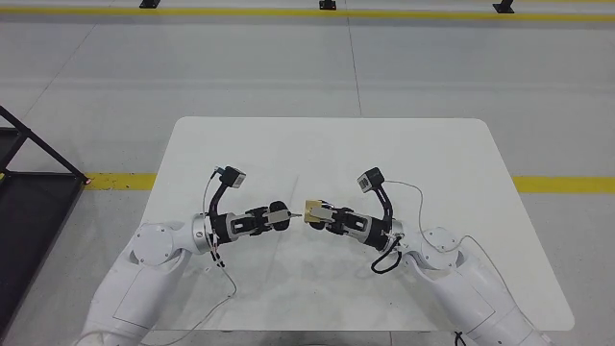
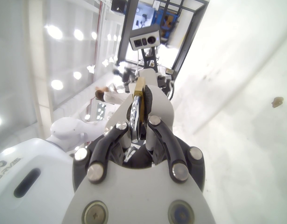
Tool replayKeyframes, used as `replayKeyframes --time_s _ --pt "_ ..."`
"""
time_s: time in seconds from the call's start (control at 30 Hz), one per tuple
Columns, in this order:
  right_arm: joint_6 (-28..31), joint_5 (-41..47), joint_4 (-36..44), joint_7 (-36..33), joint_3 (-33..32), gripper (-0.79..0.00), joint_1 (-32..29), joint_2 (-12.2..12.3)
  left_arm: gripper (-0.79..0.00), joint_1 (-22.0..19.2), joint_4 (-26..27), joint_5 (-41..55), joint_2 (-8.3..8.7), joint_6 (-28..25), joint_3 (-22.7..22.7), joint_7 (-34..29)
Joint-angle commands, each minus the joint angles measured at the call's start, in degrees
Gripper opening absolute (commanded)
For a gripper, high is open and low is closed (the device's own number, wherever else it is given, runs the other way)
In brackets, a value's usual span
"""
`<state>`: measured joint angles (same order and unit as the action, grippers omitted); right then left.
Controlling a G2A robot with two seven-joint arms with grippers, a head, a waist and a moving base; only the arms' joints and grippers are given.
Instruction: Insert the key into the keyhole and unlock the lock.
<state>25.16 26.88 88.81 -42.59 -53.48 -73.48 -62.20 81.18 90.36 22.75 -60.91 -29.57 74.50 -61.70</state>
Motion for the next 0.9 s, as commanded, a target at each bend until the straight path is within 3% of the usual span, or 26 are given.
replayKeyframes --time_s 0.0,0.87 --pt "0.0 0.0 0.0 0.0 0.0 -0.785 0.0 0.0 -0.785 -0.15 -0.09 -0.11 -0.01 0.11 -0.2 0.45" --pt "0.0 0.0 0.0 0.0 0.0 -0.785 0.0 0.0 -0.785 -1.35 -1.14 -0.08 0.17 -0.02 -1.88 2.11"
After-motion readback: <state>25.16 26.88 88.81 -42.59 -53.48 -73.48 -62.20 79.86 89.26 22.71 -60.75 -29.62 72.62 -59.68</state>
